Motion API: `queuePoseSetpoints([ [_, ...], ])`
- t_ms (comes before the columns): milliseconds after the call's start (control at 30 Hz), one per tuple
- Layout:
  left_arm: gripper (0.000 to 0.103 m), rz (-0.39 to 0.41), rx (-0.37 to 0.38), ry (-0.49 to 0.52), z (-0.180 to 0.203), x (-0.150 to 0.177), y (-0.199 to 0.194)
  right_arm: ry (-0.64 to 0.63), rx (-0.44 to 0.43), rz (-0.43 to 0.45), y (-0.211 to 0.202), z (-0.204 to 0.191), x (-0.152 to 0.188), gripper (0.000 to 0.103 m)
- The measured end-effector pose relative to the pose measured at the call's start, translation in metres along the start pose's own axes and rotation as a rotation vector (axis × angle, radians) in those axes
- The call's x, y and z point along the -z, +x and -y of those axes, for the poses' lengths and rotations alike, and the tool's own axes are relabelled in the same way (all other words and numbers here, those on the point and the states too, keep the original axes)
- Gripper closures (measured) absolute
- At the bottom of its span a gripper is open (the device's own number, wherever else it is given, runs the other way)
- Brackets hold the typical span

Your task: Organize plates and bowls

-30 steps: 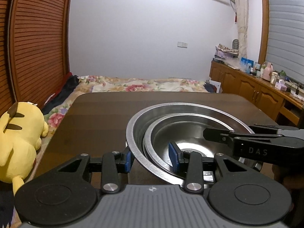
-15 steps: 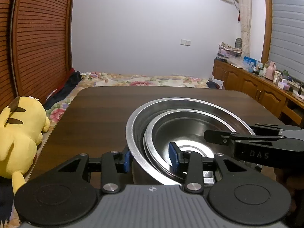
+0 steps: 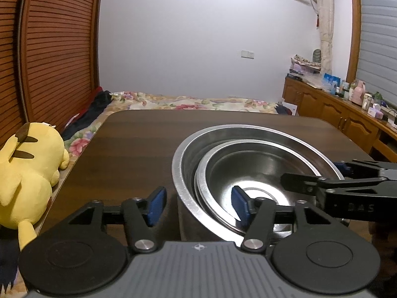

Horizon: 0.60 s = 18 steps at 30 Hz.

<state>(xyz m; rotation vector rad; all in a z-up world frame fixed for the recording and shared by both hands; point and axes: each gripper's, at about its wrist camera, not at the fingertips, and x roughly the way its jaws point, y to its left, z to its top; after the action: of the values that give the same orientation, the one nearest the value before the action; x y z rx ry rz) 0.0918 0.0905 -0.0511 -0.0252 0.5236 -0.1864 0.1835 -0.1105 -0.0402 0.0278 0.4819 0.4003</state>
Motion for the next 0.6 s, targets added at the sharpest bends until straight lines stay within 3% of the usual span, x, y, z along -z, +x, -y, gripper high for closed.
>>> queuePoseSetpoints([
  [300, 0.010, 0.015, -0.014, 0.005, 0.001, -0.003, -0.005, -0.016, 0.028, 0.026, -0.012, 0.002, -0.002, 0.027],
  [467, 0.004, 0.027, -0.010, 0.003, 0.001, -0.004, -0.012, -0.022, 0.045, 0.057, -0.022, 0.006, -0.004, 0.012],
  [600, 0.001, 0.043, -0.010, 0.003, 0.004, -0.009, -0.020, -0.025, 0.059, 0.090, -0.031, 0.009, -0.007, 0.009],
])
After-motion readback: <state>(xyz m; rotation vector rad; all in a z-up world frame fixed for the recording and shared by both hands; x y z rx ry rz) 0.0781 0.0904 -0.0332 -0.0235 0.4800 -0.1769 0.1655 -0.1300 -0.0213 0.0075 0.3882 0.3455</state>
